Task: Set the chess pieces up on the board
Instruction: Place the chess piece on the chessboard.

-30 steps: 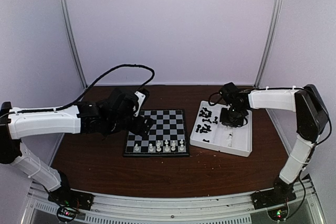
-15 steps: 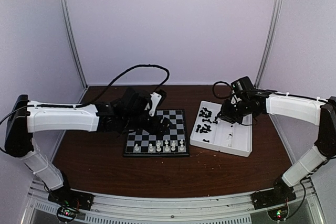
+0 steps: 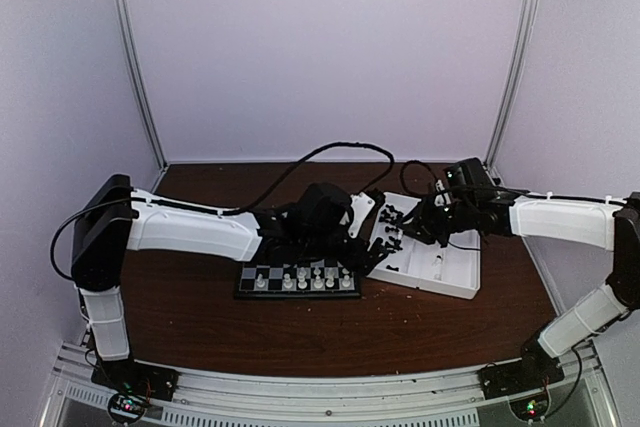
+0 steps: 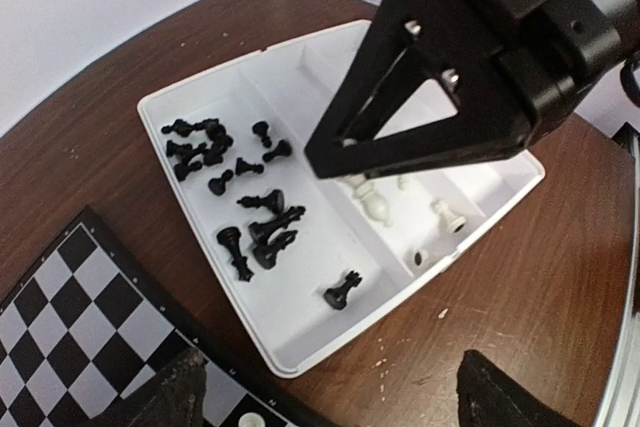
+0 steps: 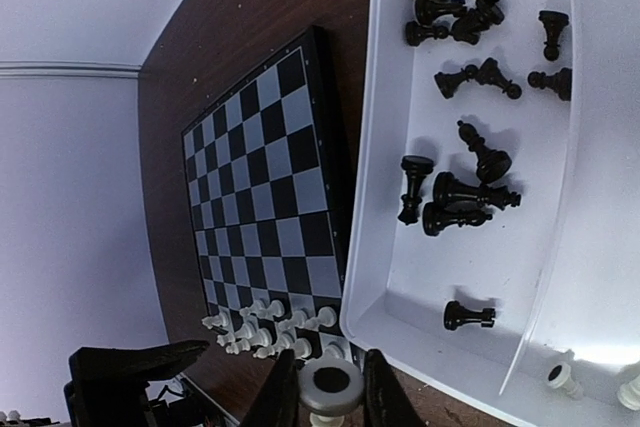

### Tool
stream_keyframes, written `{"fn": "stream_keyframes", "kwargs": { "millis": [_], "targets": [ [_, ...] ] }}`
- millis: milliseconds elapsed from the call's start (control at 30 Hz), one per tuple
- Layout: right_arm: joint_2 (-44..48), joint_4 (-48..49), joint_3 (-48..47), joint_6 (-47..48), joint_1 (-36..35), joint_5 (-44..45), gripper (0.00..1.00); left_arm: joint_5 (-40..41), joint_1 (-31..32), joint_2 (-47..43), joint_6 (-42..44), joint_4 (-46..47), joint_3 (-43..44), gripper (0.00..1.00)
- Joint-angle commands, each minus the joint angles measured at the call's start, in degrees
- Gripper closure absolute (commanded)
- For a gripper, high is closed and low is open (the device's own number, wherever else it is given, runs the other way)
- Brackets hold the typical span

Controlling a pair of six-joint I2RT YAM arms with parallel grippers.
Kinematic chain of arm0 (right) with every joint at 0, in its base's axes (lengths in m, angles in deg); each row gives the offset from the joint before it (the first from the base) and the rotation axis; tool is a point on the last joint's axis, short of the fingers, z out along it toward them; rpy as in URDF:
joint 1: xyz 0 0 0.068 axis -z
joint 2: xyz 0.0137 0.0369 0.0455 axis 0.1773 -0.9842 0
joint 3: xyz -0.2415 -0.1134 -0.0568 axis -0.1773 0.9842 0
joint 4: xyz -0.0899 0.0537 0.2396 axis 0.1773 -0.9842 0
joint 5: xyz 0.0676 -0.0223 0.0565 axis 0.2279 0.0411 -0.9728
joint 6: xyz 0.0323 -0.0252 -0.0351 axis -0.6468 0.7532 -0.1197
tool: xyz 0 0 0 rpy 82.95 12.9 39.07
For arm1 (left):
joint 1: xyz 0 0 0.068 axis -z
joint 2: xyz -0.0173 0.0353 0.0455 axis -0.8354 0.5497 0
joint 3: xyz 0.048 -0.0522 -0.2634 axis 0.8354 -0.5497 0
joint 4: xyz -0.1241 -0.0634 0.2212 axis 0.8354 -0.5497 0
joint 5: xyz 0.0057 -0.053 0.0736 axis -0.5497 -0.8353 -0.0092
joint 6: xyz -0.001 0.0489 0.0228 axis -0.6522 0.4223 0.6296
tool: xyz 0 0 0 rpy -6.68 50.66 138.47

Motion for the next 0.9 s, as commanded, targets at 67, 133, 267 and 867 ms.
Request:
{"fn": "stream_keyframes", "kwargs": {
  "millis": [67, 133, 267, 867],
  "targets": [
    [3.55, 4.94, 1.92, -2.3, -1.26, -1.57, 0.8, -2.05, -0.25, 1.63, 1.64, 4.7, 3.77, 0.15],
    [3.74, 5.3, 2.2, -2.73, -1.66, -1.89, 0.8, -1.82, -0.19, 2.4, 1.44, 4.17, 4.71, 0.17],
    [5.0, 5.68, 3.02, -3.34, -1.85, -1.58, 0.8, -2.07, -0.19, 3.25, 1.48, 4.46, 5.52, 0.23],
    [7.15, 9.89, 7.2, -9.11, -2.09, -5.44, 0.79, -5.85, -0.19, 6.45, 8.73, 14.65, 3.41, 0.33]
  ]
}}
